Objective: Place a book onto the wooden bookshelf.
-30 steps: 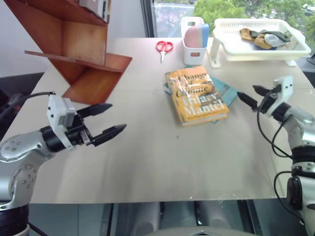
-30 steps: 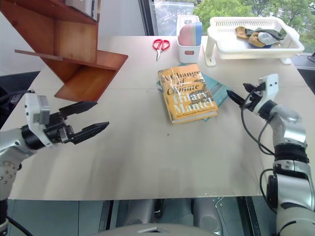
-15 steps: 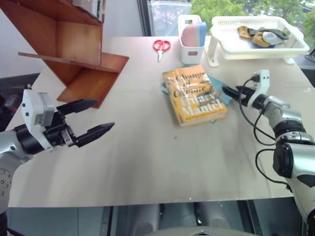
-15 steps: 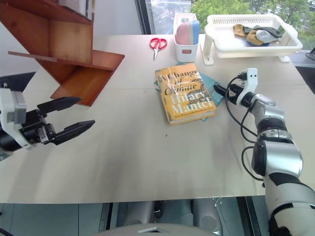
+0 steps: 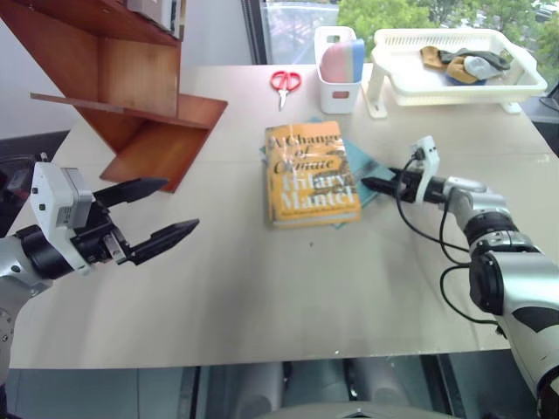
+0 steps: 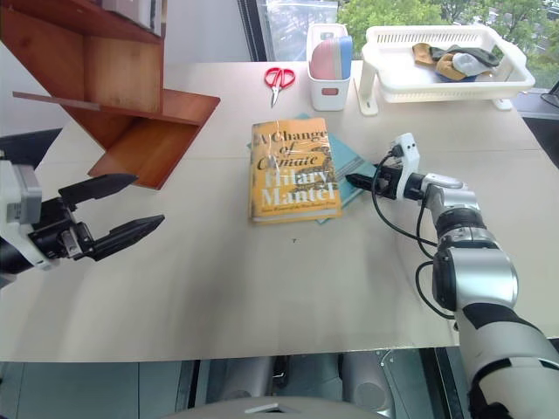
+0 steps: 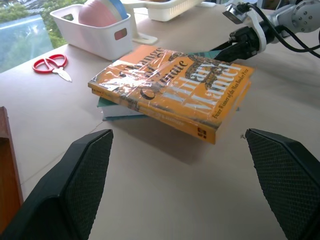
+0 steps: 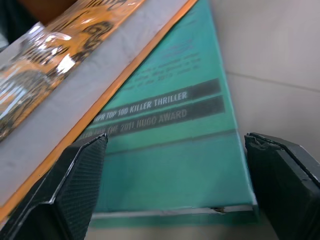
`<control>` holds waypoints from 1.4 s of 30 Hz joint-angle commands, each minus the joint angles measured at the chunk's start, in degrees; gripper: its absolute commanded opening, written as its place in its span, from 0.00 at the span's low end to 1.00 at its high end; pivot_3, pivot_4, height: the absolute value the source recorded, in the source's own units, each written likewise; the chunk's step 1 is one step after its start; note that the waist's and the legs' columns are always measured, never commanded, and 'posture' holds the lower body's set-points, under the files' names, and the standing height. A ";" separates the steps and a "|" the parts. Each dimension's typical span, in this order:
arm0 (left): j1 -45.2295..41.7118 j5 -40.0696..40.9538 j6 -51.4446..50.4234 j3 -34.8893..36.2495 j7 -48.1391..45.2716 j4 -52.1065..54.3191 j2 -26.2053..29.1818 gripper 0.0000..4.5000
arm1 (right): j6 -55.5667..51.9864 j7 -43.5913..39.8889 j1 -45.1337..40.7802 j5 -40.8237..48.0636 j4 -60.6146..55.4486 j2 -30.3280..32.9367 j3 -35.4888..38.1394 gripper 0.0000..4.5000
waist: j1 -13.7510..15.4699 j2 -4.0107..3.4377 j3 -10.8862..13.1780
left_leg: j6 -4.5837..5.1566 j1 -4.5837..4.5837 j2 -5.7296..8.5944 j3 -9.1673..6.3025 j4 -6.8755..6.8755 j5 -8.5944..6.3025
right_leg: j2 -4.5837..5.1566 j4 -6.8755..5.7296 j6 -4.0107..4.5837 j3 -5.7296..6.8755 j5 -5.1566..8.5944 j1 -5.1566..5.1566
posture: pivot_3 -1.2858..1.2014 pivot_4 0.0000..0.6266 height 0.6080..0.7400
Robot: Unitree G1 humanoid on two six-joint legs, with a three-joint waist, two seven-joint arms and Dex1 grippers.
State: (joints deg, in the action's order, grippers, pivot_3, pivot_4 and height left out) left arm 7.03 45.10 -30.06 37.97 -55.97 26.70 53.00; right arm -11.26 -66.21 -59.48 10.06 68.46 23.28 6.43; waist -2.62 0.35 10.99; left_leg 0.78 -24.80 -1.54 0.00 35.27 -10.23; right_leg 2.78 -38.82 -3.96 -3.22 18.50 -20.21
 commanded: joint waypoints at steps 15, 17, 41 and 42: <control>-9.04 -1.84 -1.59 -9.45 9.52 -7.50 -7.88 0.99 | -11.87 -10.36 16.49 4.92 -35.62 7.59 -1.84 1.00 | 0.65 0.01 0.00 | 0.00 -0.03 0.03 -0.08 0.05 0.00 | 0.05 -0.03 -0.02 0.07 -0.01 0.02 | 0.52 0.24 1.00; -12.69 -2.09 -3.37 -12.70 11.88 -11.88 -10.58 0.99 | -12.48 -11.07 19.63 7.37 -41.73 9.99 -0.06 1.00 | 0.90 0.00 0.00 | 0.00 -0.05 0.04 -0.09 0.08 0.00 | 0.05 -0.04 -0.03 0.08 -0.01 0.03 | 0.52 0.24 1.00; -59.81 -8.56 -19.83 -27.36 -9.33 -81.70 -24.19 0.99 | -19.93 -2.33 57.91 33.78 -100.95 23.95 20.69 1.00 | 1.83 0.36 0.07 | -0.02 -0.18 0.27 -0.43 0.41 0.02 | -0.02 -0.03 -0.07 0.41 -0.01 0.23 | 0.52 0.24 1.00; -60.59 -9.01 -20.14 -27.22 -9.97 -83.02 -24.59 0.99 | -19.82 -1.83 58.21 33.98 -101.17 24.04 20.79 1.00 | 1.82 0.37 0.08 | -0.02 -0.19 0.27 -0.45 0.42 0.02 | -0.02 -0.03 -0.07 0.43 -0.01 0.23 | 0.52 0.24 1.00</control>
State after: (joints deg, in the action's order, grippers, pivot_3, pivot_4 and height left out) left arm -51.92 36.84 -49.73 10.61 -63.96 -55.01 28.32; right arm -31.80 -69.05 -1.44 42.62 -30.94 46.87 24.98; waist -0.79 0.71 11.06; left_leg 0.76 -25.00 -1.27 -0.47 35.70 -10.21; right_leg 2.76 -38.85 -4.03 -2.76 18.49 -19.98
